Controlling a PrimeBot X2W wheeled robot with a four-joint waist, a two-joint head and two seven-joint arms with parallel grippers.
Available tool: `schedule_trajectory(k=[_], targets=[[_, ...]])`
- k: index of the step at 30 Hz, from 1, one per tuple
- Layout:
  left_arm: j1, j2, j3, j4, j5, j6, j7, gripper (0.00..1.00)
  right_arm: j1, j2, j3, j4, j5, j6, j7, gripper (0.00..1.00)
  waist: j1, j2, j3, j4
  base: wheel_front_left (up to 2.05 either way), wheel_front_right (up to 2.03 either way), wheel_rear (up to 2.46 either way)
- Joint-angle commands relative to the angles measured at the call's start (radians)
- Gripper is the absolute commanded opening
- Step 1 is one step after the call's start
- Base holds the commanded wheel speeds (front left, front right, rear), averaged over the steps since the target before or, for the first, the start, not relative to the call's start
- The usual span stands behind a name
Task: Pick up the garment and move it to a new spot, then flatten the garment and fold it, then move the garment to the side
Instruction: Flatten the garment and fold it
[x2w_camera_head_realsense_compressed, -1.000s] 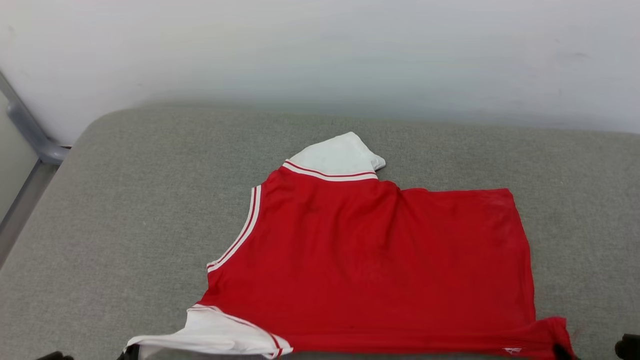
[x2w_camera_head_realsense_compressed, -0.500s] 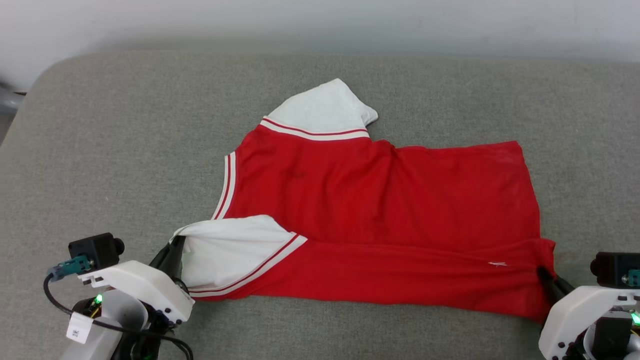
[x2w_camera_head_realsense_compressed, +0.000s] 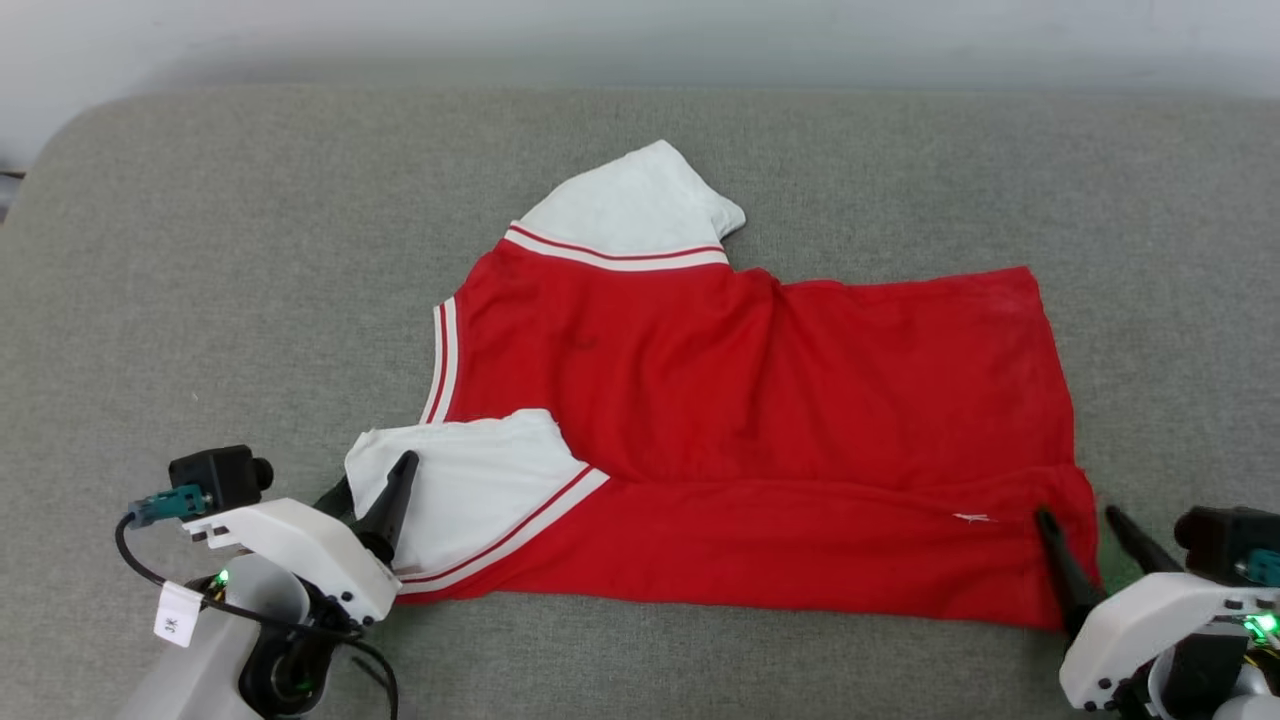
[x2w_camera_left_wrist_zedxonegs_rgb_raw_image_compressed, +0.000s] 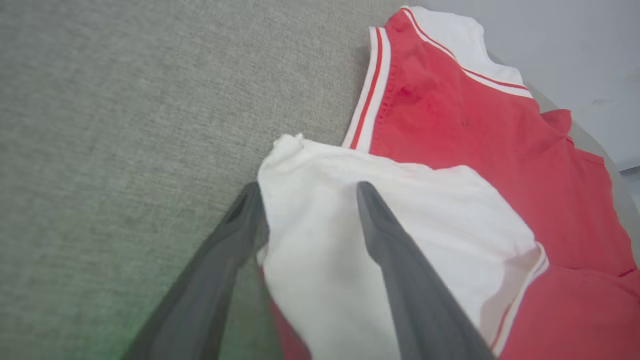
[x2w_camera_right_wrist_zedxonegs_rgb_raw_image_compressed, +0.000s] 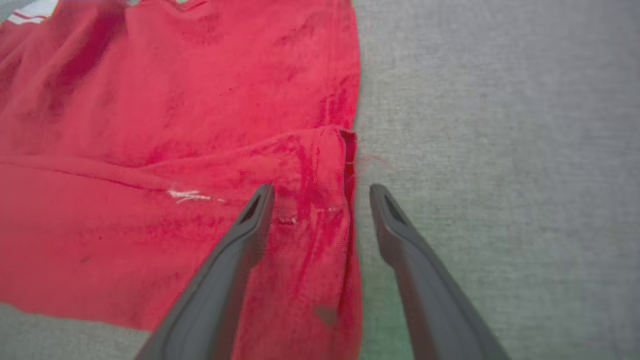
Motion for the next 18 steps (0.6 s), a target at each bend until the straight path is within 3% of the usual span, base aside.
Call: schedule_trajectory(k=[1,8,12,18], targets=[[-0.002,0.009,0.005,0.013,0.005,0.001,-0.005,1.0,0.008,0.008,0.0,-0.006,-0.004,-0.001,-0.031,1.0,-0.0001,-0.0001,-0.018,-0.001,0.0,0.0,0.0],[0.029,0.087,0.003,-0.041,-0.001,0.015,0.067,1.0,0.051,0.04,-0.004,-0.041,-0.029,-0.001,-0.145,1.0,-0.0001,-0.0001,-0.09,-0.016,0.0,0.0,0.0],[0.051,0.159,-0.012,-0.125,-0.033,0.019,0.209,1.0,0.076,0.056,0.005,-0.079,-0.034,-0.001,-0.14,1.0,-0.0001,-0.0001,-0.114,-0.03,0.0,0.0,0.0],[0.094,0.253,-0.024,-0.243,-0.116,0.067,0.436,1.0,0.096,0.069,0.016,-0.134,-0.044,-0.001,-0.119,1.0,-0.0001,-0.0001,-0.107,-0.06,0.0,0.0,0.0]])
